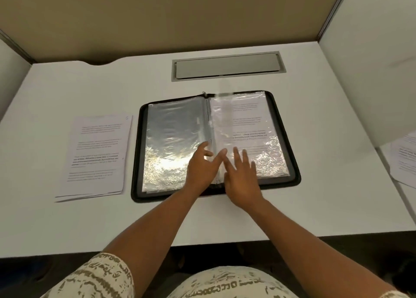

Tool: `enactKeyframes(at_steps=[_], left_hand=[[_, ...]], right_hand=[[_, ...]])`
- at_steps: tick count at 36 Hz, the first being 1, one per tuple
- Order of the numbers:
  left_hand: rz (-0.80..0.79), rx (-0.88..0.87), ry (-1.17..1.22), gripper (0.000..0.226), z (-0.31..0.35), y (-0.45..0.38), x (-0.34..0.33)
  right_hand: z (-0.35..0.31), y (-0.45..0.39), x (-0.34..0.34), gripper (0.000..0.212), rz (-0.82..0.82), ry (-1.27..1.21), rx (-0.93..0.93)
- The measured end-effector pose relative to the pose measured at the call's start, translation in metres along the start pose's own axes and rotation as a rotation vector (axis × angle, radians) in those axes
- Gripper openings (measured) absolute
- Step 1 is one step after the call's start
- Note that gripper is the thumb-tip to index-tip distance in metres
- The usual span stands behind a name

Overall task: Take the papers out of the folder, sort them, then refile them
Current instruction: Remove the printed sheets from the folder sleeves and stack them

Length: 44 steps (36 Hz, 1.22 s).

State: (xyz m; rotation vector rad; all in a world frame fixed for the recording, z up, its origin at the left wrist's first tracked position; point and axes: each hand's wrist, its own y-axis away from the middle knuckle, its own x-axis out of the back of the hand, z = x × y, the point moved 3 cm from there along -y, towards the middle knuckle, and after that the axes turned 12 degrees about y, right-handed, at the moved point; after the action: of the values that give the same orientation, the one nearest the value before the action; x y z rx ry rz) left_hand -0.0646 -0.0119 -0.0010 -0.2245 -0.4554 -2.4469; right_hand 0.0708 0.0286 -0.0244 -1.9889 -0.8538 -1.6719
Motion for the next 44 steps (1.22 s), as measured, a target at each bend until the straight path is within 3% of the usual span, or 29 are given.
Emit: enactKeyframes(at_steps=[3, 5, 7, 9, 13, 18, 22, 25, 29, 32, 37, 42, 44], left_hand=[[0.089, 0.046, 0.035, 0.055, 0.001, -0.006, 0.01], [0.147, 0.059, 0.06, 0.042, -0.001, -0.008, 0.02], [0.193, 0.082, 0.106, 0.039, -0.007, -0.011, 0.031], [0.24, 0.11, 0.167, 0.038, -0.014, -0.013, 0.043], [0.354, 0.186, 0.268, 0.04, -0.032, -0.013, 0.068], [0.475, 0.29, 0.212, 0.065, -0.045, -0.021, 0.092], [0.528, 0.227, 0.142, 0.068, -0.036, -0.023, 0.094], [0.524, 0.159, -0.051, 0.071, -0.031, -0.023, 0.091], [0.394, -0.153, -0.517, 0.07, -0.017, -0.018, 0.076], [0.213, -0.433, -0.734, 0.058, -0.015, -0.015, 0.053], [-0.128, -0.713, -0.675, 0.043, -0.019, -0.008, 0.008], [-0.349, -0.767, -0.61, 0.026, -0.026, -0.001, -0.031], [-0.389, -0.708, -0.632, 0.032, -0.027, 0.001, -0.043]], right_hand=[[-0.012, 0.005, 0.004, 0.055, 0.053, -0.157, 0.103], [-0.011, 0.008, 0.013, 0.049, 0.195, -0.293, 0.111], [-0.001, 0.01, 0.023, 0.041, 0.344, -0.378, 0.045], [0.015, 0.011, 0.03, 0.039, 0.389, -0.423, -0.085], [0.061, 0.013, 0.025, 0.045, 0.359, -0.379, -0.357], [0.098, 0.024, 0.024, 0.042, 0.244, -0.242, -0.659], [0.109, 0.033, 0.019, 0.036, 0.172, -0.133, -0.754], [0.111, 0.037, 0.007, 0.039, 0.079, -0.063, -0.757], [0.111, 0.038, -0.002, 0.047, 0.003, 0.003, -0.724], [0.109, 0.038, -0.002, 0.037, 0.04, 0.002, -0.675], [0.112, 0.034, 0.001, 0.03, 0.037, 0.045, -0.64], [0.113, 0.032, -0.001, 0.019, 0.087, 0.061, -0.58], [0.111, 0.03, -0.001, 0.018, 0.106, 0.01, -0.562]])
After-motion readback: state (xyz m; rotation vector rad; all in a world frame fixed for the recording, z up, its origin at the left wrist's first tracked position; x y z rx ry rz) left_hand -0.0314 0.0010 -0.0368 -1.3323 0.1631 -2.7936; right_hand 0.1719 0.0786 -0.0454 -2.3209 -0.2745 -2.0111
